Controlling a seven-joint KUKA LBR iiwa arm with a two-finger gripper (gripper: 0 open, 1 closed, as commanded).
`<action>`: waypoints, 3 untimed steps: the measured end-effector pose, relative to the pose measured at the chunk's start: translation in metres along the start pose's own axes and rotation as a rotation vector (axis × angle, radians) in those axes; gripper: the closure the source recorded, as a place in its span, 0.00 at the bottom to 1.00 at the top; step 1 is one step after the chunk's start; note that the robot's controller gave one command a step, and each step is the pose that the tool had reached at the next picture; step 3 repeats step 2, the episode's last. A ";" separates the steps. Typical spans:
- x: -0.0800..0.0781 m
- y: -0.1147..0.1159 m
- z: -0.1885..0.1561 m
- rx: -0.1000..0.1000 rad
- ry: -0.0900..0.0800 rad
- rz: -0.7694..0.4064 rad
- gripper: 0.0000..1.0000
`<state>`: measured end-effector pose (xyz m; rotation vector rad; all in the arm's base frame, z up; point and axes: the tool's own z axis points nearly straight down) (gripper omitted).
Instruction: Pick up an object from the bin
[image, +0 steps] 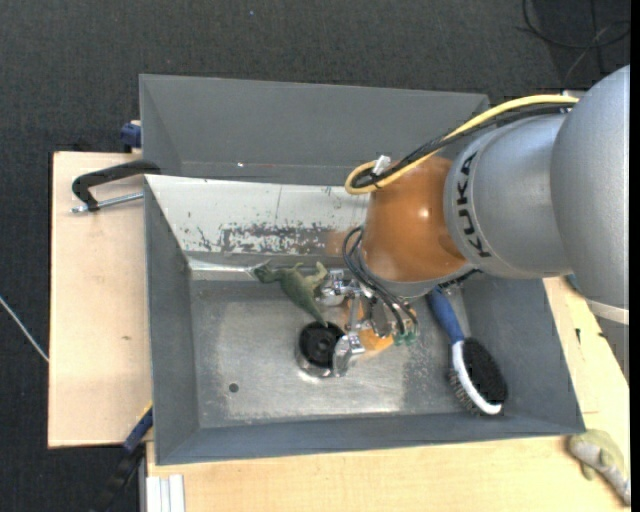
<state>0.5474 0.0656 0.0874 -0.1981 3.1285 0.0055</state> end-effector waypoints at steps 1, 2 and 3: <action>0.002 -0.003 0.001 0.002 0.004 0.003 1.00; 0.006 0.004 -0.135 0.003 -0.007 -0.084 1.00; 0.006 0.004 -0.135 0.003 -0.007 -0.084 1.00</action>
Offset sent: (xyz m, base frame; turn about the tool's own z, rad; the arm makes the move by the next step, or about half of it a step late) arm 0.0000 0.0000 0.0000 0.0000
